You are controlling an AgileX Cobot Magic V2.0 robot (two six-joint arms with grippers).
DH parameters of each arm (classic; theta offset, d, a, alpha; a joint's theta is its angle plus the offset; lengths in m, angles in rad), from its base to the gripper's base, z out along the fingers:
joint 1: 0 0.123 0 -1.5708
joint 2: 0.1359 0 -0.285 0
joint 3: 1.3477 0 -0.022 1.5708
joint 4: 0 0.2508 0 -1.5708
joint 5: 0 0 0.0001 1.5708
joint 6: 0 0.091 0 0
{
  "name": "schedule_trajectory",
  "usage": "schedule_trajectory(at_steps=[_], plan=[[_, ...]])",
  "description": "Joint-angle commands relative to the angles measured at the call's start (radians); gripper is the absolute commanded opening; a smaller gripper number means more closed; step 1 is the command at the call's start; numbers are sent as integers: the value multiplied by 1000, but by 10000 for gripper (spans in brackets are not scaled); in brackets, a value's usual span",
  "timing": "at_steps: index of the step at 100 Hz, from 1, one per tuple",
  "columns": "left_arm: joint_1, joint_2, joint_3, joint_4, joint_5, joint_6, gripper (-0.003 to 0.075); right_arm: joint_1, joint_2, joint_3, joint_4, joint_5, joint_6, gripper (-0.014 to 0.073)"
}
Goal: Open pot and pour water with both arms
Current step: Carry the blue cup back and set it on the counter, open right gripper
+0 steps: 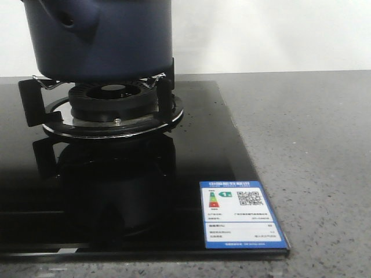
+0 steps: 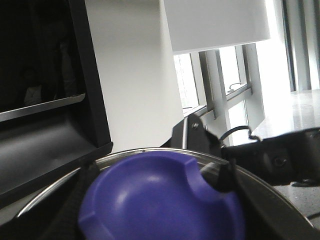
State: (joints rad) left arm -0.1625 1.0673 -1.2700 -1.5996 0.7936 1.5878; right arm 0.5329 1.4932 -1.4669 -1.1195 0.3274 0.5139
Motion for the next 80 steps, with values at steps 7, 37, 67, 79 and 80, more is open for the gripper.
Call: schedule_trajectory(at_steps=[7,37,67,79,80], plan=[[-5,-20,-33,-51,-15,-8,272,-109,-156,150,115,-53,51,206],[-5,-3,18,-43,-17,-8,273,-384,-311,757,136,-751,208,206],[-5,16,50,-43,-15,-8,272,-577,-254,905,187,-1031,208,304],[-5,17,50,-43,-12,-8,273,-579,-241,905,187,-1029,208,498],[-5,17,50,-43,-12,-8,273,-579,-238,905,187,-1026,208,520]])
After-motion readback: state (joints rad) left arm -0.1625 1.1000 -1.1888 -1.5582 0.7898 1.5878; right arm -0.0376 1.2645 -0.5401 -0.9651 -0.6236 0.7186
